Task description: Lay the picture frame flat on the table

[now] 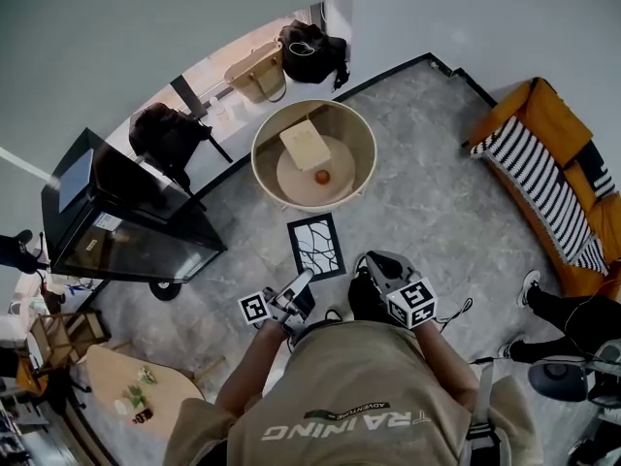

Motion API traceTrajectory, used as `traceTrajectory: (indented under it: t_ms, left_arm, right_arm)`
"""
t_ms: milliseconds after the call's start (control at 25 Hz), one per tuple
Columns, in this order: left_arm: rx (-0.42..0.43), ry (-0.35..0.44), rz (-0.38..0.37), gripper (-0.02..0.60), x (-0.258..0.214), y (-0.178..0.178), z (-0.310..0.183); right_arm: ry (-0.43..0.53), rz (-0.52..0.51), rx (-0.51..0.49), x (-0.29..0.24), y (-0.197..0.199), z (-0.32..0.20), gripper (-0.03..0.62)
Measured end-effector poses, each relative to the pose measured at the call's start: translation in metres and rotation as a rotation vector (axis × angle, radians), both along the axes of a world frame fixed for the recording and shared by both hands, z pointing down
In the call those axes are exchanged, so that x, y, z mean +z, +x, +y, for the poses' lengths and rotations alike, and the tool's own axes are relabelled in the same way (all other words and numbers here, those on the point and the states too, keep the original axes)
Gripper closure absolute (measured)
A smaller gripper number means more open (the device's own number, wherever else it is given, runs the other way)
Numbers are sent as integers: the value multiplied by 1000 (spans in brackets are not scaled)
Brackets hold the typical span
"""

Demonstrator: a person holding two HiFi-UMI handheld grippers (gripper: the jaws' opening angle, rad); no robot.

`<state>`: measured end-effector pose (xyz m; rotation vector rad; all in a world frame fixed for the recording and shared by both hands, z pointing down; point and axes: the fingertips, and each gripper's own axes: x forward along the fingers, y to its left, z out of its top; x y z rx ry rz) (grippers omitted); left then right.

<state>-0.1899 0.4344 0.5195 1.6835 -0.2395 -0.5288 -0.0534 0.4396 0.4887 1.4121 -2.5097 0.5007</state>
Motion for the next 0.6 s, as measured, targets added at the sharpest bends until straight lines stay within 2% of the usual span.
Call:
traceTrajectory:
  t_ms: [240, 400, 600]
  left_arm:
    - [2, -2, -9, 509, -8, 28, -43]
    - [-31, -13, -23, 509, -13, 46, -77]
    - [-81, 13, -27, 509, -25, 73, -124]
  right_arm:
    - [-7, -42, -27, 10, 19, -60, 585]
    - [13, -57, -62, 4, 36, -106, 585]
    - [14, -64, -102, 3, 70, -151, 585]
